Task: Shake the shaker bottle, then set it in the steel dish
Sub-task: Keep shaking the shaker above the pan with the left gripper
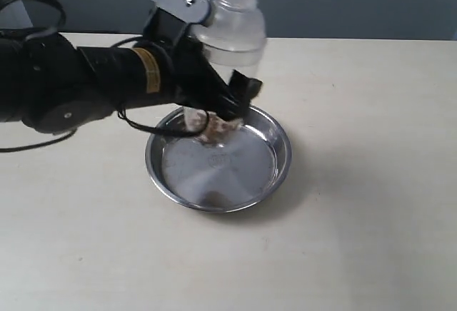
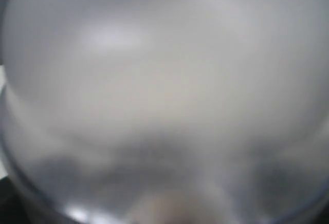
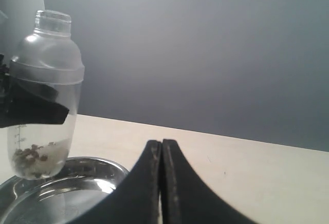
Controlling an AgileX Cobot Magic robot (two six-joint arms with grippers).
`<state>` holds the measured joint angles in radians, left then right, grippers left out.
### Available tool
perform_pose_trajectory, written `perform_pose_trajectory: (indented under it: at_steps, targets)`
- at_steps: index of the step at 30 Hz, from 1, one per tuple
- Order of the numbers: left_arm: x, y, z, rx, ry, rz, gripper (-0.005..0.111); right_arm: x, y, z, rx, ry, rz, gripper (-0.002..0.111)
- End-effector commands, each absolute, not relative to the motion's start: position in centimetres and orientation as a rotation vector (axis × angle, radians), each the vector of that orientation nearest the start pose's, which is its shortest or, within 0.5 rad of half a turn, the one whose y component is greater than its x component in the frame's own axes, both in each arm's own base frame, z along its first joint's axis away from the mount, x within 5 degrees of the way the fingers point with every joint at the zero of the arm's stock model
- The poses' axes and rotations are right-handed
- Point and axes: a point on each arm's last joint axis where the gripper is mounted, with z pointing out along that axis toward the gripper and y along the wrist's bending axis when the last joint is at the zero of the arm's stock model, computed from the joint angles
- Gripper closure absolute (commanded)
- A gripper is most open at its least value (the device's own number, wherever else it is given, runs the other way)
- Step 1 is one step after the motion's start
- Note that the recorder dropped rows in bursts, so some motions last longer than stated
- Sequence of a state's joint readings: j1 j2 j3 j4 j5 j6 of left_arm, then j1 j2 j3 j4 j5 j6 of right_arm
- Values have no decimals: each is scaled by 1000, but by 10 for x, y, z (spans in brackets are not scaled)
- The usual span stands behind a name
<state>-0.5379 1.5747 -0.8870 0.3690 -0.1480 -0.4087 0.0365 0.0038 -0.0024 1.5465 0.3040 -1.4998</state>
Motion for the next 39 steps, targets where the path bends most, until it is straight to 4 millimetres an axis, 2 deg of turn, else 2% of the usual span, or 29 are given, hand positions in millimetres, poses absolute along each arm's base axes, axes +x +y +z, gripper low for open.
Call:
perform_pose_trajectory:
  at_steps: [1, 3, 4, 6, 8, 10, 11, 12, 13, 14, 15, 16, 18, 19, 20, 22, 23, 24, 25, 26, 27, 28, 30, 31, 32, 34, 36, 37, 39]
  targets:
    - [297, -165, 250, 258, 1969, -542, 106, 51, 29, 212, -243, 1483, 296, 109]
    - [288, -178, 259, 356, 1869, -600, 106, 51, 29, 212, -243, 1483, 296, 109]
    - [287, -179, 262, 345, 1835, -636, 106, 51, 29, 212, -243, 1483, 296, 109]
    - [293, -170, 271, 251, 1762, -677, 106, 51, 29, 212, -243, 1483, 296, 109]
    - [294, -166, 271, 252, 1769, -662, 106, 51, 29, 212, -243, 1483, 296, 109]
    - [284, -171, 247, 327, 1911, -617, 106, 51, 29, 212, -242, 1483, 295, 109]
    - [268, -179, 222, 387, 1941, -653, 106, 51, 29, 212, -242, 1483, 295, 109]
    - [267, -180, 225, 391, 1876, -686, 106, 51, 29, 212, -242, 1483, 295, 109]
    - [271, -180, 244, 339, 1743, -733, 106, 51, 29, 212, -242, 1483, 295, 109]
    - [279, -175, 261, 302, 1695, -696, 106, 51, 29, 212, -242, 1483, 295, 109]
    - [286, -169, 279, 336, 1733, -593, 106, 51, 29, 212, -242, 1483, 295, 109]
    - [286, -169, 277, 373, 1782, -552, 106, 51, 29, 212, -242, 1483, 295, 109]
    - [273, -175, 246, 430, 1928, -539, 106, 51, 29, 212, -242, 1483, 295, 109]
    - [269, -180, 240, 457, 1884, -577, 106, 51, 29, 212, -242, 1483, 295, 109]
    - [269, -181, 244, 453, 1833, -603, 106, 51, 29, 212, -242, 1483, 295, 109]
    - [275, -180, 270, 409, 1716, -636, 106, 51, 29, 212, -242, 1483, 295, 109]
    - [278, -178, 285, 397, 1684, -629, 106, 51, 29, 212, -242, 1483, 295, 109]
    - [279, -177, 291, 410, 1707, -600, 106, 51, 29, 212, -242, 1483, 295, 109]
    - [278, -176, 283, 441, 1799, -542, 106, 51, 29, 212, -242, 1483, 295, 109]
    - [274, -175, 258, 463, 1922, -504, 106, 51, 29, 212, -242, 1483, 295, 109]
    - [270, -176, 238, 466, 1952, -525, 106, 51, 29, 212, -242, 1483, 295, 109]
    - [268, -178, 233, 453, 1908, -572, 106, 51, 30, 212, -245, 1483, 298, 109]
    - [268, -179, 256, 433, 1791, -621, 106, 51, 30, 212, -245, 1483, 298, 109]
    - [268, -178, 258, 439, 1810, -600, 106, 51, 29, 212, -243, 1483, 296, 109]
    - [268, -177, 255, 450, 1848, -571, 106, 51, 29, 212, -243, 1483, 296, 109]
    - [266, -174, 234, 458, 1958, -532, 106, 51, 29, 212, -243, 1483, 296, 109]
    - [262, -173, 220, 448, 1968, -561, 106, 51, 29, 212, -243, 1483, 296, 109]
    - [262, -175, 222, 443, 1936, -585, 106, 51, 29, 212, -243, 1483, 296, 109]
    - [265, -178, 241, 432, 1821, -633, 106, 51, 29, 212, -243, 1483, 296, 109]
